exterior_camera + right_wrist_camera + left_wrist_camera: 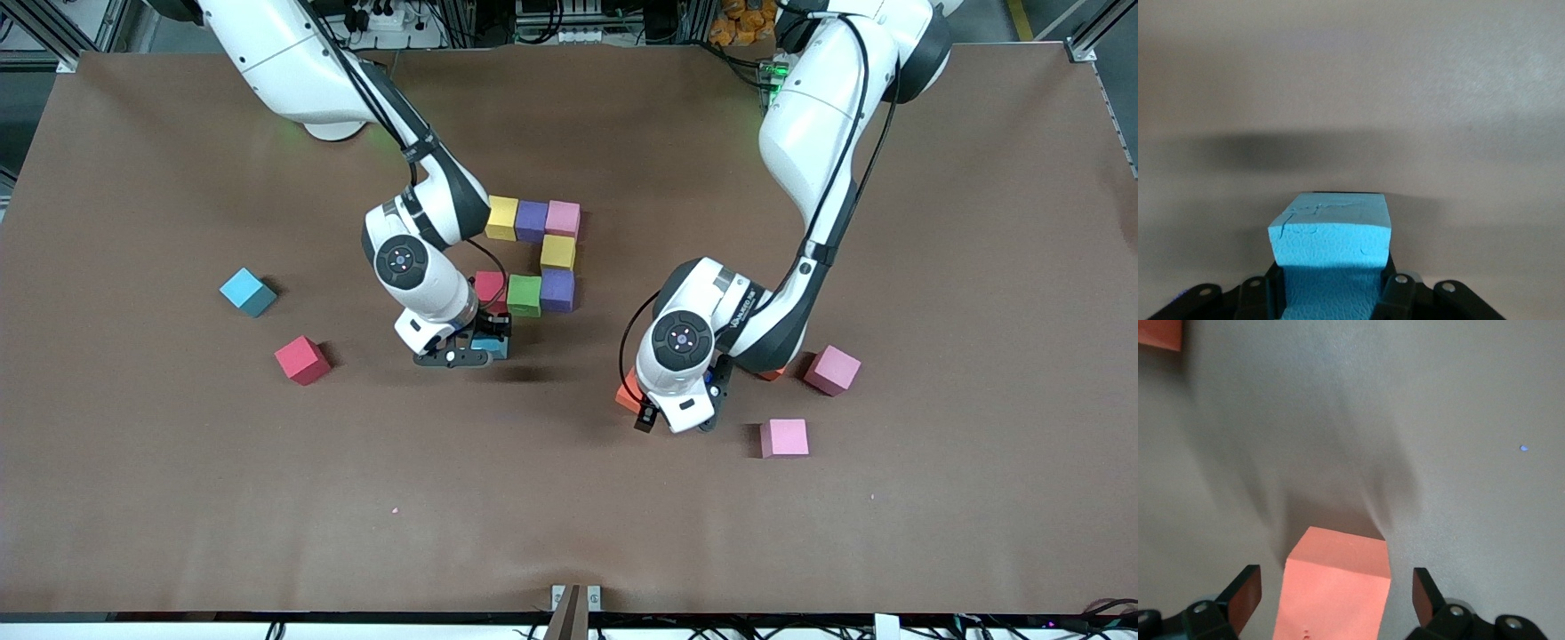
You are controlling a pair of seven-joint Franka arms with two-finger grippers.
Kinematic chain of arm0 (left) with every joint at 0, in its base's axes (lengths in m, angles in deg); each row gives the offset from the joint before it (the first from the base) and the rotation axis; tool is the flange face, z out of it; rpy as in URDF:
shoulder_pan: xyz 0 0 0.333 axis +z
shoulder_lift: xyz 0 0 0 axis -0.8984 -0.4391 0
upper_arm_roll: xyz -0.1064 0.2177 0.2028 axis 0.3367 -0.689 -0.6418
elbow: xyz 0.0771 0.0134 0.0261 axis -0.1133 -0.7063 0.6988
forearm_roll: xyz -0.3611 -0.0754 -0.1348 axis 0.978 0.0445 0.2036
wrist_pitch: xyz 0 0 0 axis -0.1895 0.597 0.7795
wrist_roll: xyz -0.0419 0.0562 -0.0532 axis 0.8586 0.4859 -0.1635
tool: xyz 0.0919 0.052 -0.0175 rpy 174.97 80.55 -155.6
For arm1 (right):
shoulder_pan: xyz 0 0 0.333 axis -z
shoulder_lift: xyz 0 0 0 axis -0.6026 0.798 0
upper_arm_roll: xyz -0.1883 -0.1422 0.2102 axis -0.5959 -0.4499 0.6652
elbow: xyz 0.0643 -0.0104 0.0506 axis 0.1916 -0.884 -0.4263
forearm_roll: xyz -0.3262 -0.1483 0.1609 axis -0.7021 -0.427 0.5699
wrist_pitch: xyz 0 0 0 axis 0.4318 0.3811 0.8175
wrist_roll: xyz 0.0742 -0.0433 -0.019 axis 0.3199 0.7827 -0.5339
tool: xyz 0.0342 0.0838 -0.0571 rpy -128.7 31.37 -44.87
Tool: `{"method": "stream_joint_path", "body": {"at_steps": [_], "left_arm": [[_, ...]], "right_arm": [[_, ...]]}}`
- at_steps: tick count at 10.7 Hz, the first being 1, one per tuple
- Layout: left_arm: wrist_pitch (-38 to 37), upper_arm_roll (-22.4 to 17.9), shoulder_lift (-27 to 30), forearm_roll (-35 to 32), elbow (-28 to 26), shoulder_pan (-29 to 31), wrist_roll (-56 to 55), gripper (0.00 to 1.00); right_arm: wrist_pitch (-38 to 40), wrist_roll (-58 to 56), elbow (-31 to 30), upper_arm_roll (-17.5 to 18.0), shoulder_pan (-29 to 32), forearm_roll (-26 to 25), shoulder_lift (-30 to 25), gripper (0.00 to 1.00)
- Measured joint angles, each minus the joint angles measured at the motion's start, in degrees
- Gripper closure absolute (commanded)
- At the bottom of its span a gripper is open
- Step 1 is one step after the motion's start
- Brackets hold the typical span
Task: Form number 2 with 11 blocks
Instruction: 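Place the cyan cube beside the red cube with the right gripper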
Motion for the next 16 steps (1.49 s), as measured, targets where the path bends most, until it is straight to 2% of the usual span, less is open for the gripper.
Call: {"method": "stream_joint_path", "body": {"at_steps": [4, 5, 6, 7, 13, 14, 16], "left_arm": [[2.45, 0.03, -1.93, 0.05, -0.04, -0.90, 0.00, 0.00], [2.69, 0.04, -2.27, 0.05, -0.04, -1.09, 0.00, 0.23], [2.81, 0.03, -2.42, 0.05, -0.04, -1.15, 0.00, 0.51], [2.84, 0.02, -2.42, 0.05, -0.03, -1.13, 0.08, 0.62], [3.13, -0.02, -2.41, 0.05, 0.12, -0.82, 1.76, 0.62], [3.34, -0.03, -2.32, 0.05, 0.32, -0.65, 1.76, 0.62], [3.47, -0.09, -1.56, 0.05, 0.77, -0.01, 1.76, 0.62]], "right_arm": [[0.41, 0.33, -0.85, -0.06, -0.25, -0.01, -0.02, 0.81], [0.42, 0.75, -0.87, -0.06, -0.25, -0.02, -0.02, 0.81], [0.45, 1.39, -0.88, -0.06, -0.27, -0.02, -0.02, 0.81], [0.53, 1.94, -0.88, -0.06, -0.33, -0.02, -0.03, 0.81], [5.01, 2.89, -0.95, -0.09, -1.11, -0.02, -1.05, 0.79], [4.98, 2.89, -1.02, -0.10, -1.11, -0.02, -1.02, 0.67], [4.94, 2.89, -1.06, -0.13, -1.11, -0.03, -0.98, 0.13]]}}
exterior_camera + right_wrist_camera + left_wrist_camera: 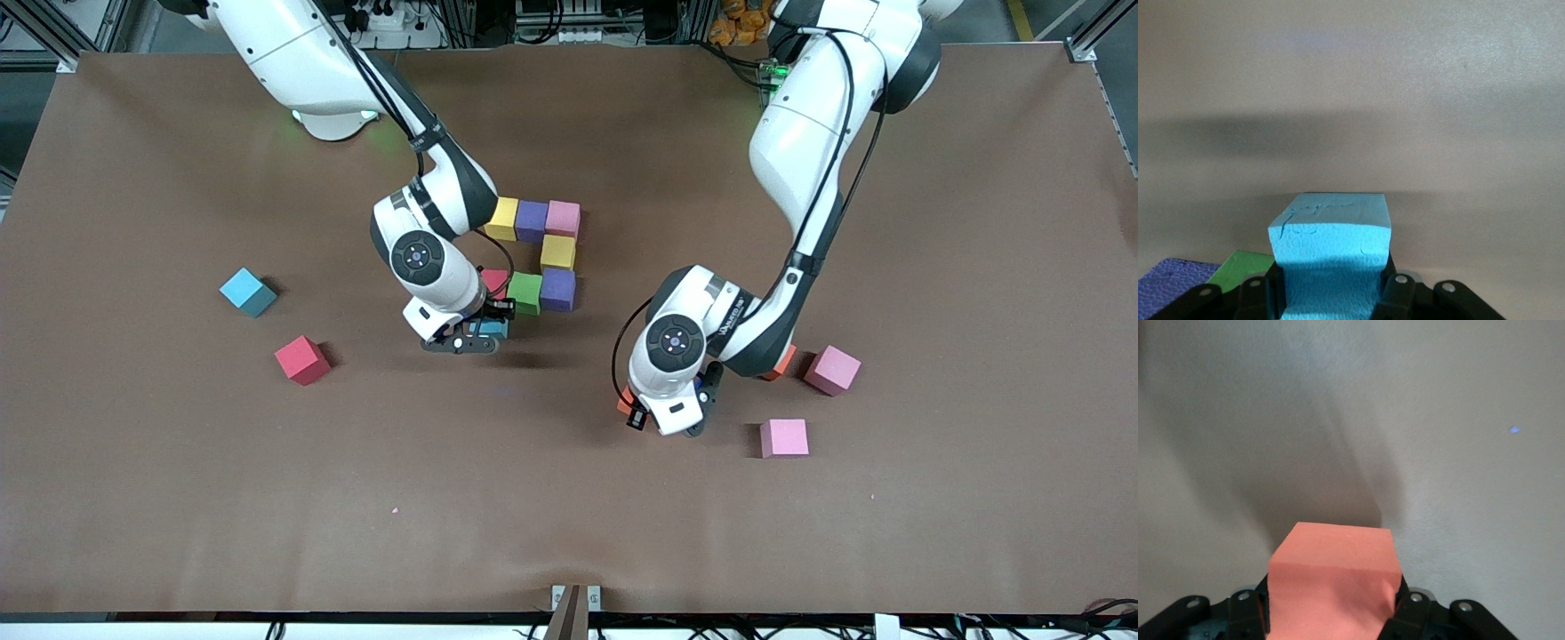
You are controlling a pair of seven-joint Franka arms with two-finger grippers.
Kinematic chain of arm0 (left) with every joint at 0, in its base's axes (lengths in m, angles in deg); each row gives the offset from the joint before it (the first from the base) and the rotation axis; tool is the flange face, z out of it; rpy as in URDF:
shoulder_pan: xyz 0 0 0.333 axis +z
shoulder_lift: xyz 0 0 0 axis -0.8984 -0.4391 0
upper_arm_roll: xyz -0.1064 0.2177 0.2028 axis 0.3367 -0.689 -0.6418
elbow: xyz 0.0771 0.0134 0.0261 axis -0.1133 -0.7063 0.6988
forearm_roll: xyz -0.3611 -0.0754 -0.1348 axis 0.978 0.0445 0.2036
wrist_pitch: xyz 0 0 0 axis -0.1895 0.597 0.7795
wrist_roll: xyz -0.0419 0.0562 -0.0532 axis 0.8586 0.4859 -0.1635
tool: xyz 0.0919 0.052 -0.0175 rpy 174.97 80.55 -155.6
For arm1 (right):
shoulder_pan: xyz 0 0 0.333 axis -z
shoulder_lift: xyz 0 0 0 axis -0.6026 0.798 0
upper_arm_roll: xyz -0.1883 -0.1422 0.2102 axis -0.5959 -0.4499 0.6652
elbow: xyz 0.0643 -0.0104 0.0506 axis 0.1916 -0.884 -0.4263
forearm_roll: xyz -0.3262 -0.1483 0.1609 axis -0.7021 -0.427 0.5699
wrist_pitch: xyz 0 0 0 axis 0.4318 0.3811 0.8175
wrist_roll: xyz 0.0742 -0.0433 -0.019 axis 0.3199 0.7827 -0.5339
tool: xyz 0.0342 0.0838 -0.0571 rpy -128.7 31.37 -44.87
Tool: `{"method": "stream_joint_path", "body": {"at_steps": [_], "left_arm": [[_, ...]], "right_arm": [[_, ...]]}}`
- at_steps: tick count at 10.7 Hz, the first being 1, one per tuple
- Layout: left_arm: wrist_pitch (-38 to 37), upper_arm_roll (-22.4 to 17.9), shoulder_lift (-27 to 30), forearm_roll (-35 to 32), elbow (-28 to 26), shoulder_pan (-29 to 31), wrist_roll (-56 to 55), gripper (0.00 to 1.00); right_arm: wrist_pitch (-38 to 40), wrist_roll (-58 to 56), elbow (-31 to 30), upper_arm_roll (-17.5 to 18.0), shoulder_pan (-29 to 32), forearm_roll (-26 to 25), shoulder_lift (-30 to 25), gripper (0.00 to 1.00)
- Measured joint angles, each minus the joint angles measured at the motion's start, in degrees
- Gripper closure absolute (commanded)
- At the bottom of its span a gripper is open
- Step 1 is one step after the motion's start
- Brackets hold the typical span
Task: Form number 2 with 11 blocks
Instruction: 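Place the cyan cube beside the red cube with the right gripper, then grasp the loose red cube with the right gripper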
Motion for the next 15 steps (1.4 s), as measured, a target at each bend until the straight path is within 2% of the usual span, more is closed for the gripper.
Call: {"method": "stream_joint_path", "body": {"at_steps": [1, 5, 8, 11, 15], "left_arm": [[0.00, -0.03, 0.50, 0.00, 0.12, 0.60, 0.00, 0.62], [-0.10, -0.03, 1.59, 0.00, 0.10, 2.53, 0.00, 0.62], [-0.11, 0.06, 1.59, 0.00, 0.06, 2.37, 0.00, 0.62], [-0.12, 0.10, 1.58, 0.00, -0.03, 2.23, 0.00, 0.62], [-0.14, 0.08, 1.58, 0.00, -0.18, 2.23, 0.00, 0.62]], "right_arm": [[-0.02, 0.00, -0.01, -0.04, 0.00, 0.00, 0.08, 0.00], [0.19, 0.01, 1.10, -0.70, 0.07, 0.00, -0.16, 0.00], [8.89, -2.72, 5.16, -1.92, 1.67, -0.60, -2.63, 0.00], [14.14, -20.86, 5.80, -3.07, 8.16, -2.74, -7.27, 0.00], [9.19, -40.04, 2.58, -4.26, 17.52, -3.75, -7.04, 0.00]]}}
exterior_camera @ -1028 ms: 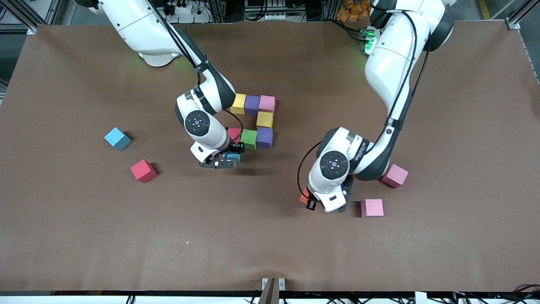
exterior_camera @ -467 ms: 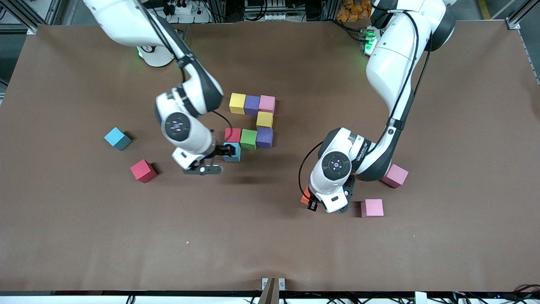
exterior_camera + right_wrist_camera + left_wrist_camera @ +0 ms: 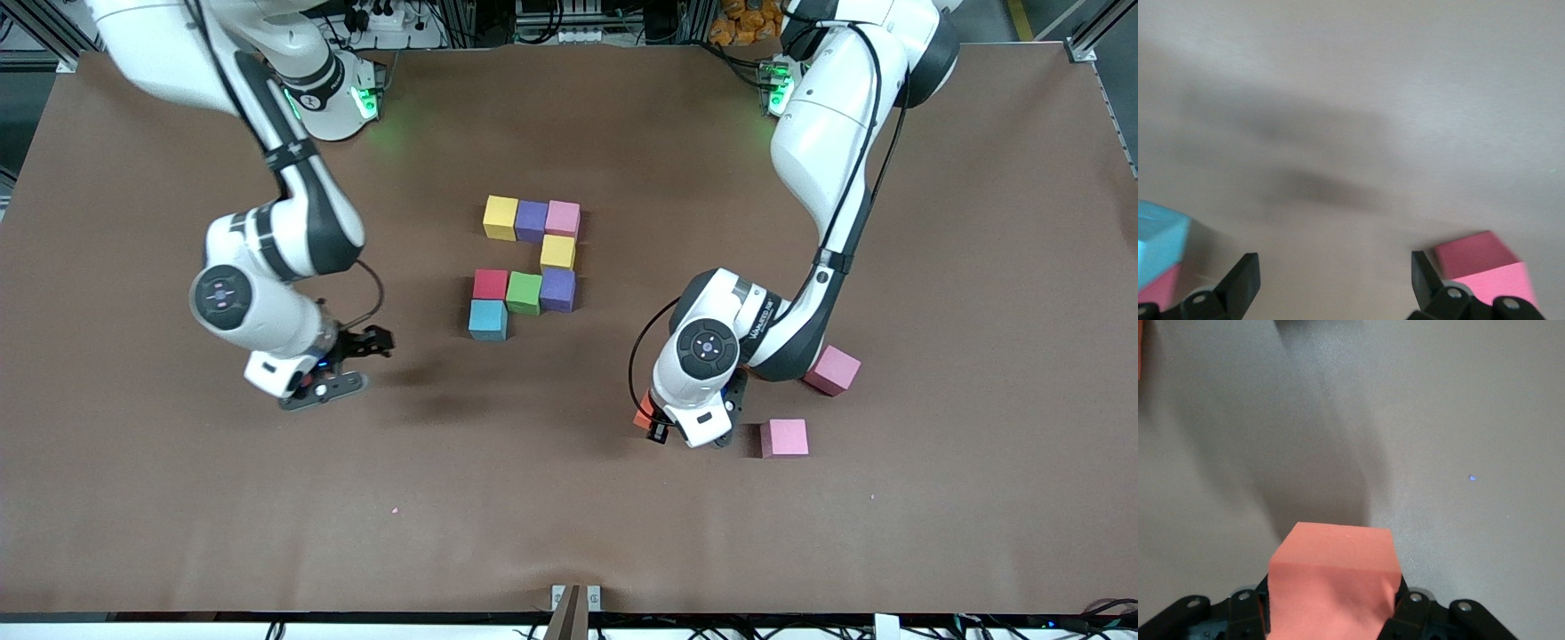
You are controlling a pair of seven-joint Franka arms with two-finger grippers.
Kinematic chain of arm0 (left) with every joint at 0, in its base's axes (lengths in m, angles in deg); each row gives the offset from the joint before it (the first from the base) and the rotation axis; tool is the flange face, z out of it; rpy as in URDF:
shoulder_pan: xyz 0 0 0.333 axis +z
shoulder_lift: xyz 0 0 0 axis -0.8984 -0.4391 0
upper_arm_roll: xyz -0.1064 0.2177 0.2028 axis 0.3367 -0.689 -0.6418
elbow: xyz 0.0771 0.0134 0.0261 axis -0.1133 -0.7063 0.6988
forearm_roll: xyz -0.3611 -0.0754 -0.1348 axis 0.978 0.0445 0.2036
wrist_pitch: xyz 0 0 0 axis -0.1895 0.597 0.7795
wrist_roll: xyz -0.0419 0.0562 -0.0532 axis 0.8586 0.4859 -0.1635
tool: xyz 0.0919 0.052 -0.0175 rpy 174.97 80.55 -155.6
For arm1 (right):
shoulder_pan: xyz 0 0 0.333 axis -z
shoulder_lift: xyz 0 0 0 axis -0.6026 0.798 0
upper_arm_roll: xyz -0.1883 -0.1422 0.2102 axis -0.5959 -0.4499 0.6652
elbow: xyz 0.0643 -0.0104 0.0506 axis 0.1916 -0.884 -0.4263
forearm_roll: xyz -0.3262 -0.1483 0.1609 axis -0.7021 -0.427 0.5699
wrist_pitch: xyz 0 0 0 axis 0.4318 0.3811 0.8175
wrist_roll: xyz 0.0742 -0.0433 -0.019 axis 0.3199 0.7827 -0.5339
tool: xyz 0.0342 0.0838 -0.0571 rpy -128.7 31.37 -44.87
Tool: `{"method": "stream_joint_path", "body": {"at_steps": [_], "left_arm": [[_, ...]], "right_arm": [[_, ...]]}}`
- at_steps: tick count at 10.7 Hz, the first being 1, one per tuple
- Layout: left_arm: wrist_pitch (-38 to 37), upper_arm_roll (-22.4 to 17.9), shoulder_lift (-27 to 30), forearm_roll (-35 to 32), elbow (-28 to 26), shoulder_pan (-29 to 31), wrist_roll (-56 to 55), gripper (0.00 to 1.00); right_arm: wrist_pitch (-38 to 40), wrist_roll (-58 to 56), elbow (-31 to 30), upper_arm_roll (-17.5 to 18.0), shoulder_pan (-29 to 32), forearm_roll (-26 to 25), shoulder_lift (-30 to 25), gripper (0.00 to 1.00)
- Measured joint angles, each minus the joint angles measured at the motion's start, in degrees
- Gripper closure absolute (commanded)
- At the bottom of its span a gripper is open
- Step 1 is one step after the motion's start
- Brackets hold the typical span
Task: Form number 2 with 11 blocks
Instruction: 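Grasp the loose red cube with the right gripper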
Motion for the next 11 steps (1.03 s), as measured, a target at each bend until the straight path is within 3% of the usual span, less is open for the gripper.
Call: {"method": "stream_joint_path", "body": {"at_steps": [5, 8, 11], "left_arm": [[0.00, 0.03, 0.00, 0.00, -0.09, -0.14, 0.00, 0.62], [-0.01, 0.01, 0.00, 0.00, -0.11, -0.11, 0.00, 0.62], [-0.01, -0.01, 0.00, 0.00, -0.10, 0.06, 0.00, 0.62]], "right_arm": [[-10.79, -16.76, -7.92, -0.13, 8.83, -0.58, 0.11, 0.00], [-11.96, -18.77, -8.88, -0.08, 10.23, -0.59, 0.04, 0.00], [-22.86, -20.53, -15.35, 0.02, 11.32, -0.59, -0.20, 0.00]]}}
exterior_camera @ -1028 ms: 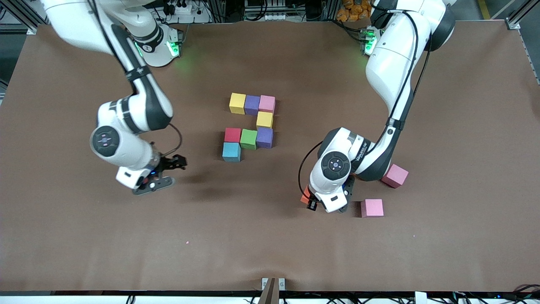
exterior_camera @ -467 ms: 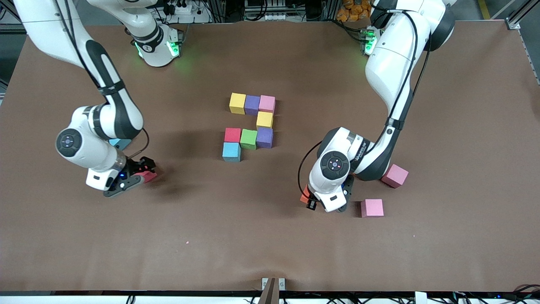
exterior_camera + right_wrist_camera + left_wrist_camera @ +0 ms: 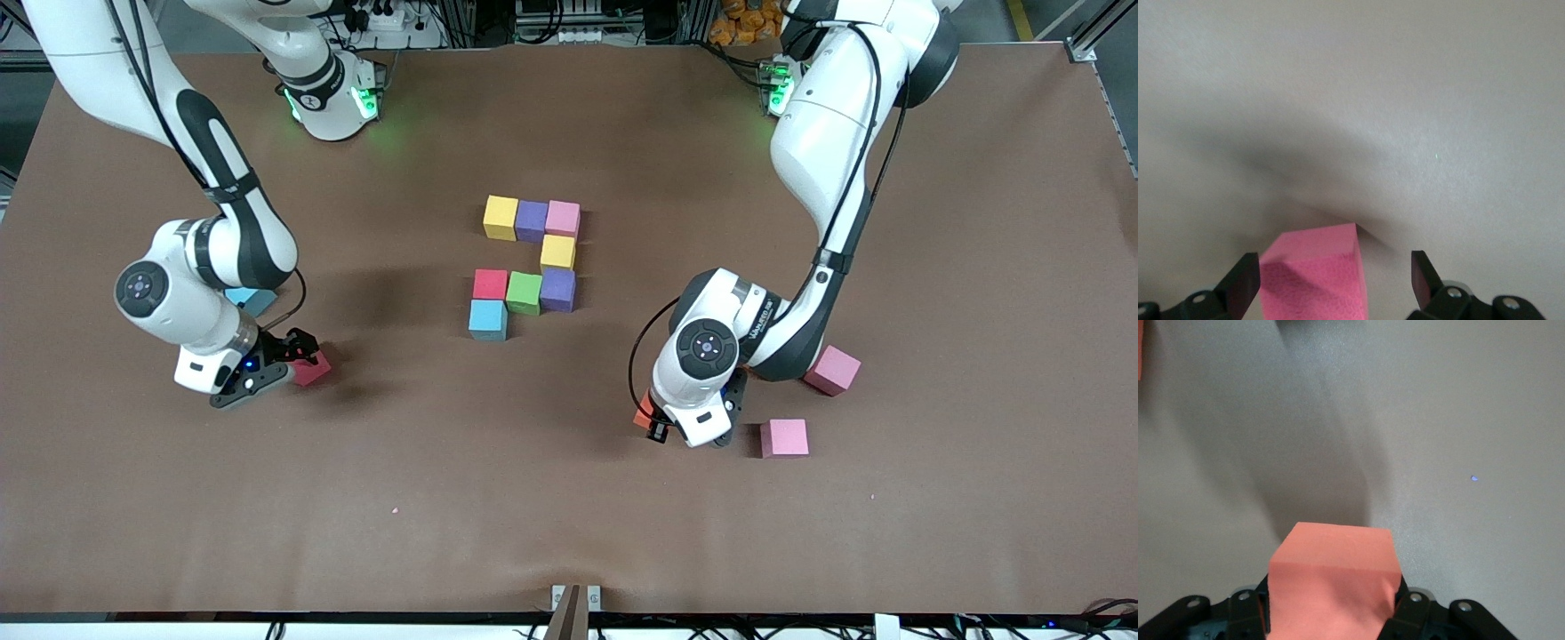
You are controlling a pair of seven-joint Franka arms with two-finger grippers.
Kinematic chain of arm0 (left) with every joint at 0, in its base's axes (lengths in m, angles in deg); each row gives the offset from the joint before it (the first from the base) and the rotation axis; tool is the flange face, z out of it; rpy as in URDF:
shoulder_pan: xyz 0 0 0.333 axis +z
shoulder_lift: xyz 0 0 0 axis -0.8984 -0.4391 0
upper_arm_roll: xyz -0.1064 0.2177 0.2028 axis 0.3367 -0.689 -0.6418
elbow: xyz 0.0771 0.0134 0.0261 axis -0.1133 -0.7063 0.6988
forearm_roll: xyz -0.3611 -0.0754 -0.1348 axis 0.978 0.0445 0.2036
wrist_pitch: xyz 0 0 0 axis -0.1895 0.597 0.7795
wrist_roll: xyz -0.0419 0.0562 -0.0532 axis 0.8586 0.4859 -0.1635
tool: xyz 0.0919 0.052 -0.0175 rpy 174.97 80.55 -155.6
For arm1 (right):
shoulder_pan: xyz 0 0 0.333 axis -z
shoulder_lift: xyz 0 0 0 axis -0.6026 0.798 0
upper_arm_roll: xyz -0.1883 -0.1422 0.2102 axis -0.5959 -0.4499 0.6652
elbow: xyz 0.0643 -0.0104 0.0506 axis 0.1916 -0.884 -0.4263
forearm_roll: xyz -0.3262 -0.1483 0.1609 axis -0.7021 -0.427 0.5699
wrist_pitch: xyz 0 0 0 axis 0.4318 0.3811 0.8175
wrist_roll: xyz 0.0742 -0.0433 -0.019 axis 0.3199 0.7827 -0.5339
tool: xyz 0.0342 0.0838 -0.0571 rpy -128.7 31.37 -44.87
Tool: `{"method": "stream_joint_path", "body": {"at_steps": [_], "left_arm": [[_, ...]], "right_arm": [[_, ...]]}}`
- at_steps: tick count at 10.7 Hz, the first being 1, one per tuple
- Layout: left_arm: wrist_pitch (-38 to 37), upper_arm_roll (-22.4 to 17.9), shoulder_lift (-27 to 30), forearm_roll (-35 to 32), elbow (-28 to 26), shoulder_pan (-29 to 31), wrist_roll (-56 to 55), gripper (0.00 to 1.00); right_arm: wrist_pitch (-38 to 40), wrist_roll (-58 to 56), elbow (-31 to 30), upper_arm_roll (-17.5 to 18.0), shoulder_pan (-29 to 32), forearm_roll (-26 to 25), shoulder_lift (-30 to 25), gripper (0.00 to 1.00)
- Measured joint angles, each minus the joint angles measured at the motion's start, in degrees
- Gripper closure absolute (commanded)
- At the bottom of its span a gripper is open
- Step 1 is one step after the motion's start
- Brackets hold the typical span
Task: Form number 2 with 11 blocks
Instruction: 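Grasp the loose red cube with the right gripper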
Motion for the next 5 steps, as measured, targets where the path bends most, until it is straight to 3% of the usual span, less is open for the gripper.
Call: {"method": "stream_joint_path", "body": {"at_steps": [2, 5], "left_arm": [[0.00, -0.05, 0.00, 0.06, 0.03, 0.56, -0.05, 0.62], [0.00, -0.15, 0.02, 1.57, 0.12, 1.76, -0.60, 0.62]], "right_arm": [[-4.22, -0.10, -3.04, 0.25, 0.13, 0.00, -0.97, 0.00], [-3.94, -0.11, -3.59, 0.45, 0.14, 0.00, -1.71, 0.00]]}}
